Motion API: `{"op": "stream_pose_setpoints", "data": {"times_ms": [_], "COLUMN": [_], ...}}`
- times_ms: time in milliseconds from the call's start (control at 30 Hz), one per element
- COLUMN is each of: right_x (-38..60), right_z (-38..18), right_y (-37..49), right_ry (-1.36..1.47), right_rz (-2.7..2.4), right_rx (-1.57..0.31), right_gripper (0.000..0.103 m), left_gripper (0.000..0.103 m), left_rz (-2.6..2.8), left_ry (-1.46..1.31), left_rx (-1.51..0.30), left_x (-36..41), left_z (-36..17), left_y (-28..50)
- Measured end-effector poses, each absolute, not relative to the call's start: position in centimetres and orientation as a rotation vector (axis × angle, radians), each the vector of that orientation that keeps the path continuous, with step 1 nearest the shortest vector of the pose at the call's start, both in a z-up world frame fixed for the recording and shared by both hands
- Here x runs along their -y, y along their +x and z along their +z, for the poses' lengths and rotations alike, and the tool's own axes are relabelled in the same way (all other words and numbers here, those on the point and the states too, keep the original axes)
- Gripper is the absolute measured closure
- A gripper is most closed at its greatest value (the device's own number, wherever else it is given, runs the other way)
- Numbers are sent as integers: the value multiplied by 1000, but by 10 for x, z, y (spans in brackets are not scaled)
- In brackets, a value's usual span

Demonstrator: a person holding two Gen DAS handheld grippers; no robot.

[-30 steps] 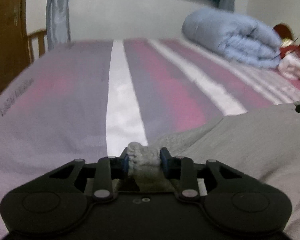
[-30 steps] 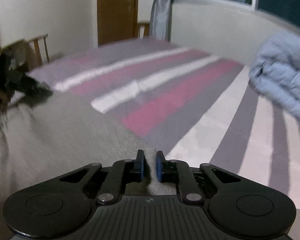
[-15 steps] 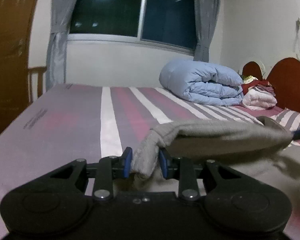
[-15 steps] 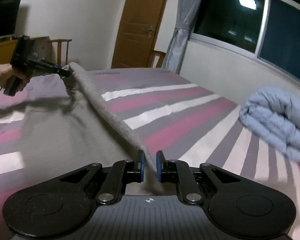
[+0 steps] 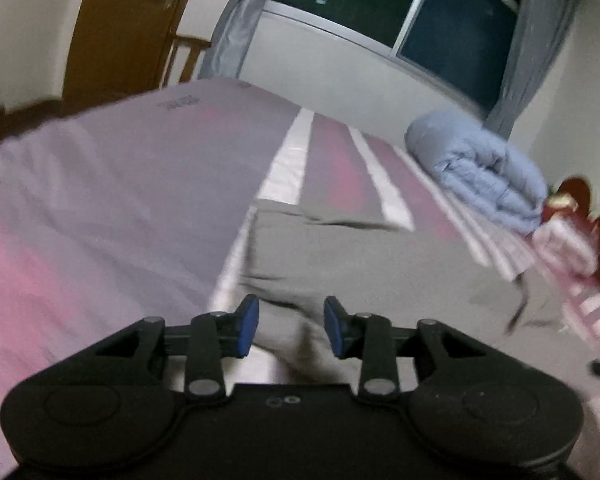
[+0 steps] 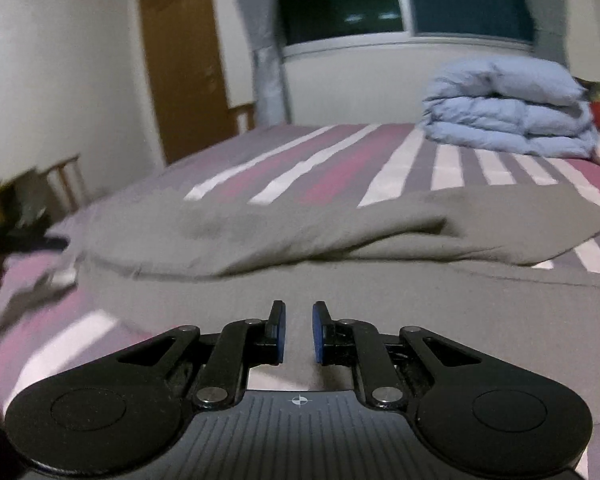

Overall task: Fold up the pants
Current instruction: 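Lift the cuffs with both grippers and carry them toward the waistband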

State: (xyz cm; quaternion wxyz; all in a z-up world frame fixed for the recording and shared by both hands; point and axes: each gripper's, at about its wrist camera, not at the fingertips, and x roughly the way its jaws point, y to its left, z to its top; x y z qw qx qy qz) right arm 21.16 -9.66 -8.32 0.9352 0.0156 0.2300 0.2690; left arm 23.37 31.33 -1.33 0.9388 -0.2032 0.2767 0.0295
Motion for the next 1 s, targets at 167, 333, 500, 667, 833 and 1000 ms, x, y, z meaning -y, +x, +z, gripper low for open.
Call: {"op": "stream_pose_setpoints", "data": {"times_ms": [167,333,500,667,833,1000], "right_x": [89,84,68,43,42,57], "right_z": [-74,-70,-77,-82,-93,-91], "right_y": [238,272,317,342,357,344], "right_ry": [117,247,384,381,429,447], "right_rz": [492,466,476,436,351,389], "right_rx": [-440,-483,-600,-674,-718,-660], "right_gripper": [43,43,44,44,55,90], "left_gripper": [75,75,75,75,78,87], "left_rz": [96,88,95,93,124,140], "left_ry": [-540,-714,-775,-801,-791,-767], "left_rx": [-619,-622,-629,-630,-604,-576], "left_x": [-316,-333,-337,-345,-344,-337], "left_z": [-31,-53,-63,-64,-68,-63], "left_y": [258,264,264,265,269,272]}}
